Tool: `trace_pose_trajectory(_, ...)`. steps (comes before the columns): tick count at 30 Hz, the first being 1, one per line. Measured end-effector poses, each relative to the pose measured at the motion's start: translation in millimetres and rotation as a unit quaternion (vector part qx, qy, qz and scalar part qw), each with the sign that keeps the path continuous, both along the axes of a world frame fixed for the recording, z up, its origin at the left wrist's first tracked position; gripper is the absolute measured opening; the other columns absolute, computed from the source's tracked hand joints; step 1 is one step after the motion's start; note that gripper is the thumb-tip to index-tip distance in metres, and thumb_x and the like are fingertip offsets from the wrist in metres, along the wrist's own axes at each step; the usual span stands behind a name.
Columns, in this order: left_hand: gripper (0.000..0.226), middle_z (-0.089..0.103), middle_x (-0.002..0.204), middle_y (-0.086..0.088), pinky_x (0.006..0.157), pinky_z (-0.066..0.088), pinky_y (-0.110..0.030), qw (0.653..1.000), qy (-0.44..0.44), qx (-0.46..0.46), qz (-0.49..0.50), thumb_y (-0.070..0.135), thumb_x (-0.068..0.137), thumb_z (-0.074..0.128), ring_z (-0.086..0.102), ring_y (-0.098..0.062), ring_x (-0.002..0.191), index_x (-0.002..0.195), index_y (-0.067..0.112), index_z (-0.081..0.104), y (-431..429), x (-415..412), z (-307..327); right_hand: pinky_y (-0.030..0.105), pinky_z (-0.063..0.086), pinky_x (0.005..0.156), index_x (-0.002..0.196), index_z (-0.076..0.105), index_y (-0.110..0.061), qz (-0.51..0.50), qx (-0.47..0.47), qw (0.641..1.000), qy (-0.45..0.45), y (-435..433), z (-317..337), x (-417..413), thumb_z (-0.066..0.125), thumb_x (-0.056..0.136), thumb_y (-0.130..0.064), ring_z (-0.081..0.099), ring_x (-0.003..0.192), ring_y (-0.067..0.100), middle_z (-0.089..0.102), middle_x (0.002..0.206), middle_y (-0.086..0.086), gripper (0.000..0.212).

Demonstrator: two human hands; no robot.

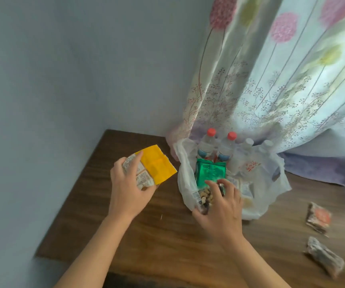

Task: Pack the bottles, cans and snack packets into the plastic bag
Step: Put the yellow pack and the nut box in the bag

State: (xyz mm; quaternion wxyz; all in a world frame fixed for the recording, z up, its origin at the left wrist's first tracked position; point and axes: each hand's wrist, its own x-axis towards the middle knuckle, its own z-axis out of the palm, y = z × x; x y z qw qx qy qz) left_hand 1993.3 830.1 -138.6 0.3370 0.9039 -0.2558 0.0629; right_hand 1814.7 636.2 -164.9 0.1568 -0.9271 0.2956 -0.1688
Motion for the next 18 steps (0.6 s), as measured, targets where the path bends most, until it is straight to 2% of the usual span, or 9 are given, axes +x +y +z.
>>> trace_pose_trajectory(5, 0.099, 0.033, 0.142, -0.006, 0.092, 0.050, -0.036, 0.997, -0.025, -0.019, -0.076, 0.047, 0.070, 0.090, 0.038, -0.024, 0.129, 0.152, 0.040, 0.034, -58, -10, 25, 0.053, 0.040, 0.102, 0.132, 0.059, -0.026, -0.043, 0.000, 0.999, -0.014, -45, 28, -24, 0.073, 0.065, -0.056, 0.042, 0.129, 0.033, 0.046, 0.138, 0.006, 0.075)
trace_pose_trajectory(8, 0.101, 0.032, 0.143, -0.004, 0.094, 0.046, -0.033, 0.993, -0.025, -0.023, -0.110, 0.047, 0.071, 0.090, 0.036, -0.022, 0.130, 0.153, 0.042, 0.032, -91, -20, 31, 0.053, 0.041, 0.099, 0.132, 0.059, -0.026, -0.057, 0.001, 0.998, -0.022, -73, 38, -36, 0.073, 0.064, -0.055, 0.042, 0.128, 0.033, 0.047, 0.136, 0.007, 0.075)
trace_pose_trajectory(14, 0.103, 0.028, 0.146, 0.001, 0.104, 0.045, -0.041, 0.983, -0.010, 0.001, -0.183, 0.040, 0.072, 0.090, 0.032, -0.023, 0.138, 0.154, 0.044, 0.029, -151, -41, 35, 0.051, 0.042, 0.096, 0.131, 0.059, -0.027, -0.070, 0.000, 0.997, -0.029, -131, 41, -55, 0.065, 0.065, -0.063, 0.044, 0.124, 0.032, 0.048, 0.132, 0.006, 0.076)
trace_pose_trajectory(18, 0.099, 0.030, 0.148, -0.003, 0.109, 0.038, -0.040, 0.983, -0.001, 0.007, -0.184, 0.040, 0.071, 0.091, 0.031, -0.024, 0.141, 0.153, 0.037, 0.037, -185, -50, 29, 0.053, 0.041, 0.098, 0.134, 0.056, -0.031, -0.091, 0.021, 0.995, -0.032, -166, 37, -60, 0.068, 0.064, -0.063, 0.043, 0.127, 0.031, 0.044, 0.132, 0.003, 0.077)
